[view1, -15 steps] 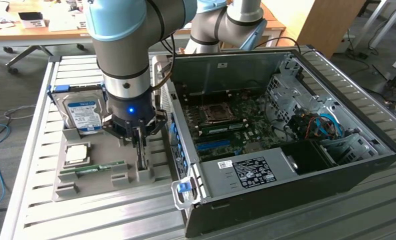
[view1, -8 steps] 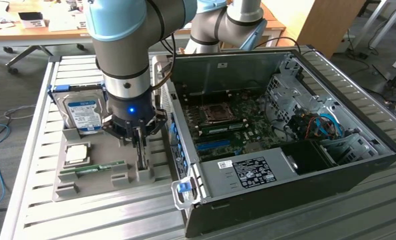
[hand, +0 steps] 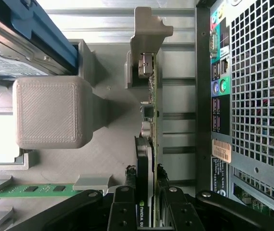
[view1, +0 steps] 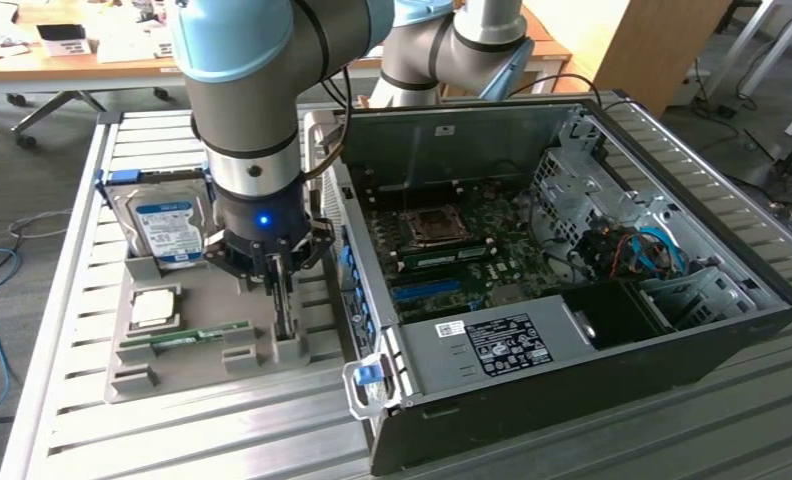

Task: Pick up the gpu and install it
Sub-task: 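Pick up the gpu and move the gpu toward the slot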

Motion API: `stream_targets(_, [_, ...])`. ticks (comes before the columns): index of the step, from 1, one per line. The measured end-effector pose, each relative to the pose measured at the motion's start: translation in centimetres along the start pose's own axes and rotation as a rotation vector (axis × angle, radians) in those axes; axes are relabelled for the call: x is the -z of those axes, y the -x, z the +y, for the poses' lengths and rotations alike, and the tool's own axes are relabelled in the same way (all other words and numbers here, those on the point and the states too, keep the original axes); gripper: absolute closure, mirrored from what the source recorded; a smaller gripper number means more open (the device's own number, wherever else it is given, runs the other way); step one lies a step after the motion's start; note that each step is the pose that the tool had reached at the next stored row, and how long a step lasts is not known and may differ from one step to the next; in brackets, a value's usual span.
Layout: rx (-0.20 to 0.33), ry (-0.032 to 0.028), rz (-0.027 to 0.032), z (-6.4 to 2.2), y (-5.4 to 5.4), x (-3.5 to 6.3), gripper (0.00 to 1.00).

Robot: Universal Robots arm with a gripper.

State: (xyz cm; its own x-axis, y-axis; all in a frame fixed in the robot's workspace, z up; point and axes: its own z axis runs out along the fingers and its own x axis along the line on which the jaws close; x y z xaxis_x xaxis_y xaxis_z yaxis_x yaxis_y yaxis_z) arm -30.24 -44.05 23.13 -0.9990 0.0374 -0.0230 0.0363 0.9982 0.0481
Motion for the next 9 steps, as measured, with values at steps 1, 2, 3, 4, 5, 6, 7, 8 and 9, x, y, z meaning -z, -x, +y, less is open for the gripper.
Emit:
stream_targets(1, [0.0,0.0,0.0,0.0,0.0,0.0,0.73])
stream_targets(2, [0.0,0.0,-0.0001,0.0,0.0,0.01,0.73])
stream_targets(3, [0.0,0.0001,-0.0001,0.01,0.0,0.06,0.73])
stream_targets(4, [0.0,0.0,0.0,0.01,0.0,0.18,0.73])
stream_targets(5, [0.0,0.0,0.0,0.02,0.0,0.32,0.73])
stream_targets(6, [0.0,0.0,0.0,0.02,0.0,0.5,0.73])
stream_targets(7, [0.0,0.0,-0.0001,0.03,0.0,0.68,0.73])
stream_targets(8, [0.0,0.0,0.0,0.04,0.0,0.85,0.73])
stream_targets(9, [0.0,0.0,-0.0001,0.05,0.0,1.04,0.73])
